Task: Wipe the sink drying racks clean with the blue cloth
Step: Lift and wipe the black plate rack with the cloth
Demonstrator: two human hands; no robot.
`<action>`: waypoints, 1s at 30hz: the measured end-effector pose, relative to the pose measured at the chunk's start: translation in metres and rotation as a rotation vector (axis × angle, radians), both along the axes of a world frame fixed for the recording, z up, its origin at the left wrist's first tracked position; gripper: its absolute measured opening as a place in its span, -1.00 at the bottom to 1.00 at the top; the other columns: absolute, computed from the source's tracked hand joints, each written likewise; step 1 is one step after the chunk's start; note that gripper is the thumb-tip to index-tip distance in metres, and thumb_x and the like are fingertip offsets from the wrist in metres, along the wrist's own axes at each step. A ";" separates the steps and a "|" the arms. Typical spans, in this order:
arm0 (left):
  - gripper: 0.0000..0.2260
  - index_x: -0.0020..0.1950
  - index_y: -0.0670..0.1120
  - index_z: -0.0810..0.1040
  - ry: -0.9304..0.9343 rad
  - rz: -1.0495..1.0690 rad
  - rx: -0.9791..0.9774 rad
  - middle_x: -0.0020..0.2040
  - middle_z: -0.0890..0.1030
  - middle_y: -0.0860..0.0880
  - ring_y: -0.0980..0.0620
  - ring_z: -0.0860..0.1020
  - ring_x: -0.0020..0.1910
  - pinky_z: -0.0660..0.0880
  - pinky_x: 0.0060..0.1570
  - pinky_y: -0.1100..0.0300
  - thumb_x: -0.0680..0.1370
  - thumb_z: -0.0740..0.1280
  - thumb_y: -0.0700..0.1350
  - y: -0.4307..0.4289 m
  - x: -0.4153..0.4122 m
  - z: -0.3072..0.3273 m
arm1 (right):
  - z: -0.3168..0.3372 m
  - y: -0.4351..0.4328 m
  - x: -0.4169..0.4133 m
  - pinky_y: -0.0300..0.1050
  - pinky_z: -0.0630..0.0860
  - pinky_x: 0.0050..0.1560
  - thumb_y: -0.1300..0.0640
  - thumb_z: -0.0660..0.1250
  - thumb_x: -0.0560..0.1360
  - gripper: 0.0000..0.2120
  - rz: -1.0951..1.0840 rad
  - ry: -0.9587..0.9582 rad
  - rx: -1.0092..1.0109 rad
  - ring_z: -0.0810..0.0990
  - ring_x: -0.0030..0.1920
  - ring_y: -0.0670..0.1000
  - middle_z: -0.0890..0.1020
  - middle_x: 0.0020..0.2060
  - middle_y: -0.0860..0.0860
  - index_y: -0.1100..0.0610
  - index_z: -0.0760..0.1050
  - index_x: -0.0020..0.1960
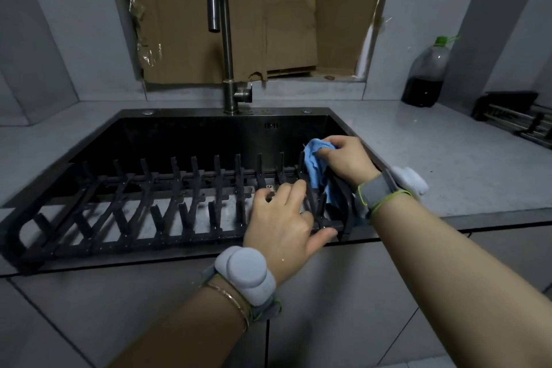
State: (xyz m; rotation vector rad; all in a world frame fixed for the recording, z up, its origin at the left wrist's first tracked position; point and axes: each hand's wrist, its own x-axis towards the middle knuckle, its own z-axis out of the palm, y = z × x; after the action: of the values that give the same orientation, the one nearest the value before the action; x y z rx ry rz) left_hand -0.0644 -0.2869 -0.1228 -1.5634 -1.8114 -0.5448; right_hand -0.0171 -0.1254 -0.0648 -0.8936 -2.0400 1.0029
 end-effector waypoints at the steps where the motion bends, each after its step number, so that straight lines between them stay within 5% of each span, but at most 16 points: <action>1: -0.49 -0.40 -0.13 0.63 0.014 0.017 0.014 0.03 0.61 -0.17 -0.07 0.39 -0.02 0.25 -0.06 -0.01 0.46 0.15 0.22 0.001 0.000 -0.002 | -0.001 -0.003 0.005 0.00 0.53 0.04 0.30 0.31 0.43 -0.89 0.007 -0.023 0.001 0.57 -0.13 0.01 0.62 -0.22 0.07 0.14 0.59 -0.16; 5: -0.48 -0.41 -0.11 0.63 0.042 0.049 0.061 -0.09 0.57 -0.12 -0.08 0.48 -0.12 0.38 -0.13 0.01 0.45 0.14 0.25 0.002 0.000 -0.005 | 0.003 -0.036 0.041 -0.19 0.51 0.09 0.30 0.30 0.42 -0.74 -0.020 -0.097 0.163 0.59 0.01 -0.06 0.65 0.02 -0.03 0.14 0.64 0.06; 8: -0.49 -0.43 -0.09 0.62 0.043 0.060 0.073 -0.15 0.54 -0.09 -0.08 0.51 -0.18 0.37 -0.14 0.02 0.44 0.14 0.24 0.002 0.001 -0.003 | -0.003 -0.073 0.075 -0.46 0.34 -0.04 0.33 0.34 0.39 -0.75 -0.063 -0.160 0.314 0.58 0.04 -0.06 0.64 0.06 -0.05 0.19 0.65 0.03; 13: -0.52 -0.45 -0.11 0.60 0.040 0.021 0.107 -0.19 0.53 -0.09 -0.09 0.52 -0.23 0.21 -0.15 0.04 0.43 0.17 0.21 -0.001 0.000 -0.004 | -0.010 -0.100 0.098 -0.26 0.47 -0.14 0.45 0.42 0.15 -0.78 -0.083 -0.192 0.653 0.67 -0.15 0.13 0.70 -0.15 0.12 0.21 0.65 -0.27; 17: -0.52 -0.45 -0.12 0.58 0.052 0.020 0.127 -0.20 0.51 -0.09 -0.08 0.50 -0.23 0.20 -0.16 0.05 0.44 0.19 0.22 0.000 0.000 -0.005 | 0.009 -0.076 0.075 -0.34 0.27 -0.20 0.38 0.30 0.35 -0.77 -0.116 -0.247 0.525 0.59 -0.08 0.13 0.68 -0.13 0.13 0.20 0.64 -0.08; 20: -0.52 -0.47 -0.13 0.57 0.057 0.014 0.144 -0.22 0.50 -0.09 -0.08 0.49 -0.24 0.20 -0.17 0.06 0.43 0.20 0.22 0.001 0.000 -0.006 | 0.018 -0.041 0.034 -0.16 0.37 -0.08 0.33 0.24 0.40 -0.75 -0.109 -0.332 0.528 0.58 0.01 0.19 0.66 -0.08 0.19 0.20 0.64 -0.03; 25: -0.50 -0.46 -0.12 0.59 0.069 0.026 0.150 -0.22 0.50 -0.08 -0.06 0.48 -0.23 0.22 -0.15 0.06 0.44 0.18 0.22 0.003 -0.002 -0.007 | 0.020 -0.011 -0.015 -0.15 0.46 -0.04 0.27 0.28 0.44 -0.74 -0.067 -0.547 0.405 0.58 0.06 0.14 0.64 0.03 0.16 0.11 0.64 0.06; 30: -0.48 -0.43 -0.12 0.60 0.107 -0.005 0.141 -0.22 0.51 -0.08 -0.07 0.50 -0.23 0.38 -0.19 0.06 0.46 0.13 0.23 0.000 -0.001 -0.010 | 0.015 -0.029 0.014 -0.07 0.51 0.06 0.28 0.30 0.41 -0.79 -0.079 -0.375 0.376 0.59 0.06 0.13 0.66 0.00 0.17 0.21 0.65 -0.01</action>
State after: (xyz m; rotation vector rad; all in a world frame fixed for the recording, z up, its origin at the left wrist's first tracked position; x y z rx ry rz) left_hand -0.0650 -0.2873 -0.1323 -1.4741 -1.6538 -0.5678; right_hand -0.0030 -0.1544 -0.0498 -0.9997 -2.3751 0.4030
